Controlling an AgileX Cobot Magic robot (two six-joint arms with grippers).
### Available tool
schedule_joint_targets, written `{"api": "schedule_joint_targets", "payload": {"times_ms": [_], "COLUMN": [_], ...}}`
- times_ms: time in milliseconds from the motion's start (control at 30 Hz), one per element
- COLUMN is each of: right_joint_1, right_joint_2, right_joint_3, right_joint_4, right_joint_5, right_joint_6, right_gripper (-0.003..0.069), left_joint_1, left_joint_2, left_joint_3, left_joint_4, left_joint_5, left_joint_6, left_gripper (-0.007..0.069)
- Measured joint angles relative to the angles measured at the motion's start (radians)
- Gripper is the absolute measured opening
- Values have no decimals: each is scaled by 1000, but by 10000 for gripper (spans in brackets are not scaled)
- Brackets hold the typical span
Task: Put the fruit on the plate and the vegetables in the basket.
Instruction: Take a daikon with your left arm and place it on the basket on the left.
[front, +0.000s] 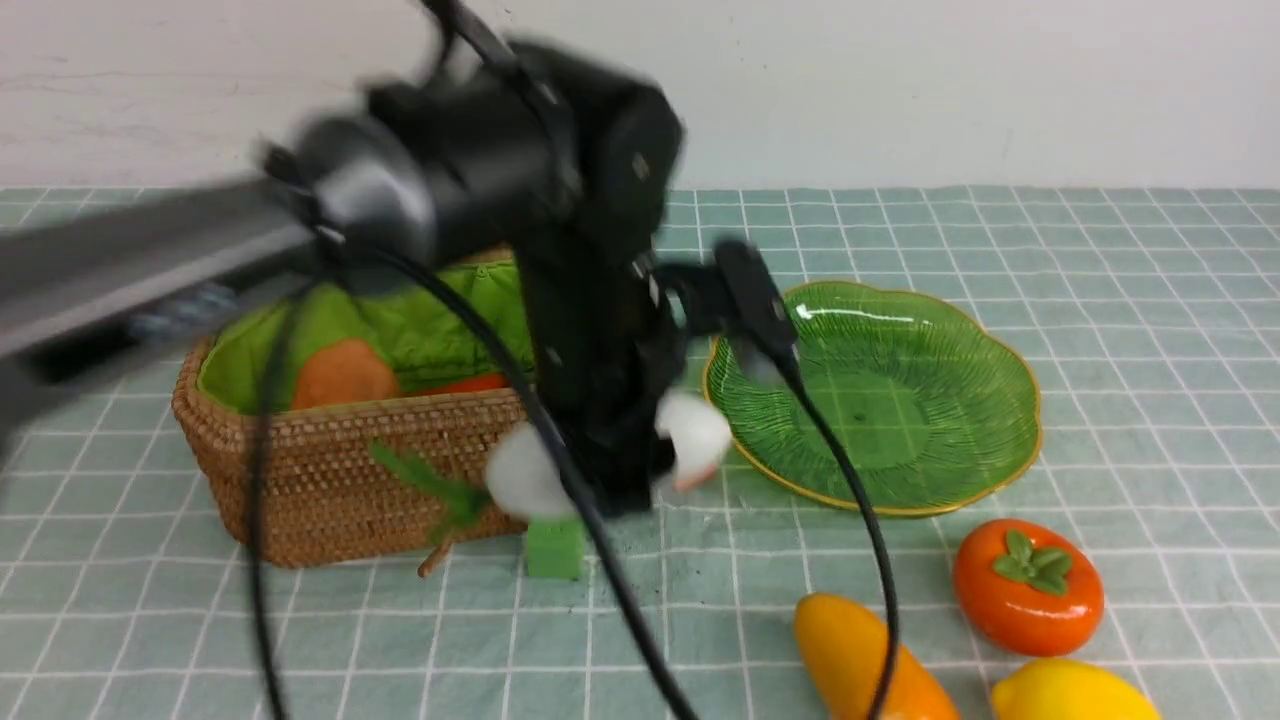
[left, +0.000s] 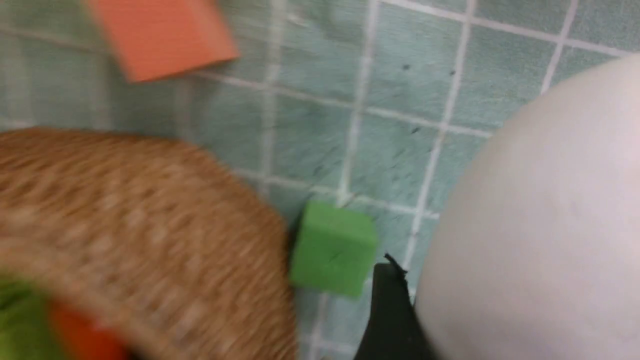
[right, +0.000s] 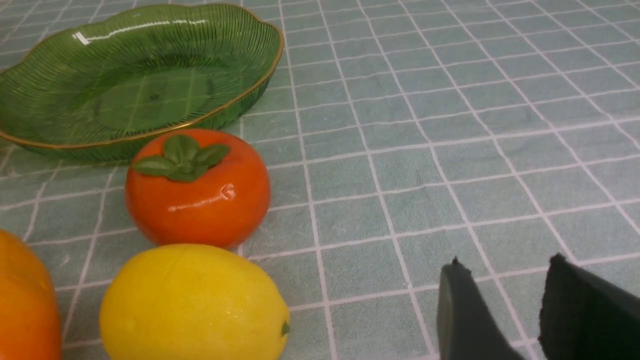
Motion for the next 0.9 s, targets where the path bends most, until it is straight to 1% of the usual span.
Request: {"api": "schedule_joint_targets", "payload": {"times_ms": [33, 67, 167, 300, 400, 500, 567, 633, 667, 700, 767, 800, 833, 900], "right_joint_1": [0, 0, 0, 0, 0, 0, 0, 0, 0, 0, 0, 0, 0, 0], "right_joint_2": [0, 0, 0, 0, 0, 0, 0, 0, 0, 0, 0, 0, 0, 0], "right_joint_3": [0, 0, 0, 0, 0, 0, 0, 0, 0, 0, 0, 0, 0, 0], "right_joint_4": [0, 0, 0, 0, 0, 0, 0, 0, 0, 0, 0, 0, 0, 0], "right_joint_5": [0, 0, 0, 0, 0, 0, 0, 0, 0, 0, 0, 0, 0, 0], "right_joint_6": [0, 0, 0, 0, 0, 0, 0, 0, 0, 0, 0, 0, 0, 0], "right_gripper": [240, 240, 240, 240, 240, 240, 240, 240, 240, 240, 240, 240, 240, 240], "left_joint_1": [20, 28, 138, 268, 321, 328, 329, 328, 328, 328, 328, 328, 328, 328], "left_joint_2": [-57, -73, -152, -128, -61, -15, 25, 42, 43, 43, 41, 41, 40, 32], "left_joint_3": [-6, -7, -12, -12, -12, -12, -11, -11, -11, -11, -11, -11, -11, -11], "left_joint_4": [37, 46, 88, 96, 97, 95, 72, 38, 20, 18, 9, 9, 8, 6], "left_joint_5": [6, 8, -28, -135, -204, -227, -238, -230, -209, -200, -143, -131, -77, -24], "left_joint_6": [-3, -2, -7, -13, -14, -14, -14, -14, -14, -14, -14, -14, -14, -14], "left_gripper": [468, 468, 468, 468, 468, 468, 471, 507, 561, 570, 645, 649, 663, 661]}}
